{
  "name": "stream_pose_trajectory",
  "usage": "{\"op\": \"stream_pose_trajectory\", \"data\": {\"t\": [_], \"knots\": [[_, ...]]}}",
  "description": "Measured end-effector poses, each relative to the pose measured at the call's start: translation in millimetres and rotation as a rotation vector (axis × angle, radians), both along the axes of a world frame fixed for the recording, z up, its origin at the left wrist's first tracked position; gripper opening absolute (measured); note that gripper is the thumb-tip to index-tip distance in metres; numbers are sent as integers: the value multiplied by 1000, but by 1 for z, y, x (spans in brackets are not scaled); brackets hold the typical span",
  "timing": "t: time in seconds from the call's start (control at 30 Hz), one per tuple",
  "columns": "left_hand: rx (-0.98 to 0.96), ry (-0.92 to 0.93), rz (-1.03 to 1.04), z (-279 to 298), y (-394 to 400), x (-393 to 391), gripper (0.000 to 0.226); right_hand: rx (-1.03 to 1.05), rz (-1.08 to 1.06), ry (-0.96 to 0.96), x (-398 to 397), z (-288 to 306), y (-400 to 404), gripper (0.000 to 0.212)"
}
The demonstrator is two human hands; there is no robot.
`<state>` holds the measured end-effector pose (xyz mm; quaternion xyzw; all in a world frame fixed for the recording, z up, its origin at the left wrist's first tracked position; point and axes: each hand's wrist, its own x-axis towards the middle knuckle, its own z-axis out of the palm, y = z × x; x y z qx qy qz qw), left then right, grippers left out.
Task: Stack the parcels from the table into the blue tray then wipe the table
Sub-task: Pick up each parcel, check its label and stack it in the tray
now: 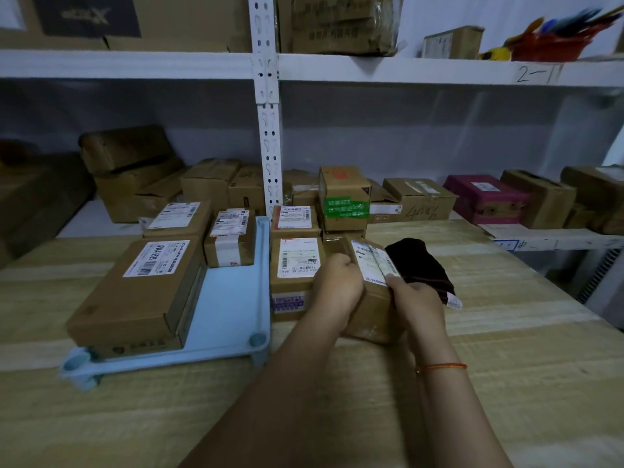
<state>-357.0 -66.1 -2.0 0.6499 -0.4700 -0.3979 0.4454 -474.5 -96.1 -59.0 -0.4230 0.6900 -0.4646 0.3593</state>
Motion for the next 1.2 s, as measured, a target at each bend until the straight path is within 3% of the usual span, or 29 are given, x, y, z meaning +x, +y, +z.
{"op": "stream_pose_trajectory", "data": {"t": [0.17,0.37,0.63,0.8,0.87,0.97,1.07,1.2], "knots": [[-163,304,37,4,12,7,24,-262,-61,-120,6,25,25,21],[-273,654,73,24,30,36,20,-442,116,-257,32,51,51,13],[-342,723,193,25,44,86,18,-493,348,-339,75,52,63,20],[-412,546,165,11,43,111,19,-430,401,-438,87,47,61,19],[-384,529,154,9,44,117,29,-365,425,-564,90,47,59,20],[-234,672,44,6,45,122,68,-277,476,-723,93,47,57,22],[-116,806,-95,4,47,123,60,-221,512,-748,100,46,57,25],[-121,858,-93,-2,46,126,52,-196,487,-652,107,41,56,26]]}}
